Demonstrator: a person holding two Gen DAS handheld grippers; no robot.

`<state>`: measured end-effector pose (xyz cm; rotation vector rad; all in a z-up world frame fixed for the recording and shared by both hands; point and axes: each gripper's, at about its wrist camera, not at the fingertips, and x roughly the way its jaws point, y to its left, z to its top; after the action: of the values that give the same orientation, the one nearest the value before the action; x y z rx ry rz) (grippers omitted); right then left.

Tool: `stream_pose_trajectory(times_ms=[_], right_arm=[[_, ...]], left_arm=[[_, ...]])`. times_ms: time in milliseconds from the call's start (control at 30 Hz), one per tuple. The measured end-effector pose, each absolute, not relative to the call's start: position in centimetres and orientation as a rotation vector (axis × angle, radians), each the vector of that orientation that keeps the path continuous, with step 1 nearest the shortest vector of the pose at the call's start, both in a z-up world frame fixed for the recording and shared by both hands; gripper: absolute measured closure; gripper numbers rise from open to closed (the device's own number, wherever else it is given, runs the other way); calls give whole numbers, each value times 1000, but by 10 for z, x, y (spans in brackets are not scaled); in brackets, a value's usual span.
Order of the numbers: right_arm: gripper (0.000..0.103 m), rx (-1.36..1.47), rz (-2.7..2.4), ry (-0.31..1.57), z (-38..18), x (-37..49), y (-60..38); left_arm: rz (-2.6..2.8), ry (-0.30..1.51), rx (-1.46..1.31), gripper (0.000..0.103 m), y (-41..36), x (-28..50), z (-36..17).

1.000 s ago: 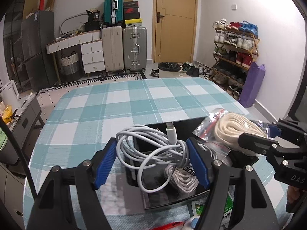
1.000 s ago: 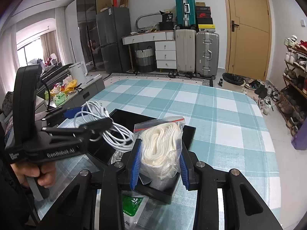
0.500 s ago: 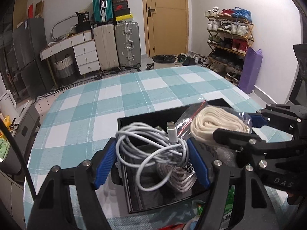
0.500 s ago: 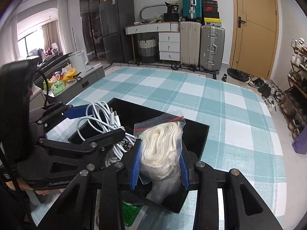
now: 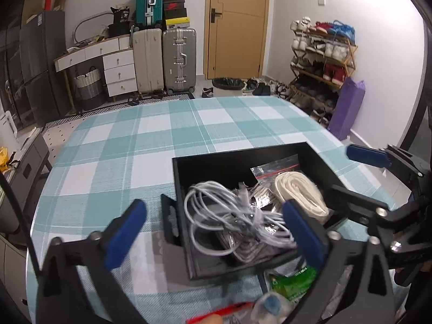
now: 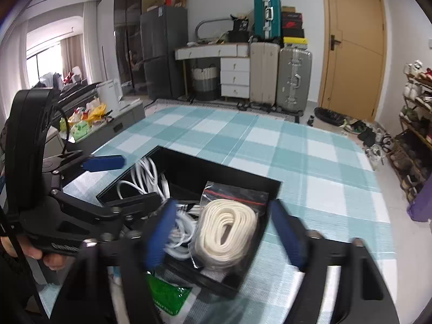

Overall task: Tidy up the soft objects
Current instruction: 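Lower the cable and rope bag into the box and open both tools, then reach the right tool to the white printed pouch and grasp it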

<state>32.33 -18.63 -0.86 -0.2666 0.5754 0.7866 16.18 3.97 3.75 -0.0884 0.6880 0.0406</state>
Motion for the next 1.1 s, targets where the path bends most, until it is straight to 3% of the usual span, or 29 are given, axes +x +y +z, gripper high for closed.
stream_pose_trajectory(times_ms=[133,533,1100], right_arm=[[1,-240,779,573,-1,312,-207],[0,-263,779,595,-12,272,-236],[0,-467,908,729,-48,253,-221]], left_arm=[[36,682,-108,0,43,145,44],[49,640,-119,0,41,89,48],[73,702,-107,0,28,69,20]])
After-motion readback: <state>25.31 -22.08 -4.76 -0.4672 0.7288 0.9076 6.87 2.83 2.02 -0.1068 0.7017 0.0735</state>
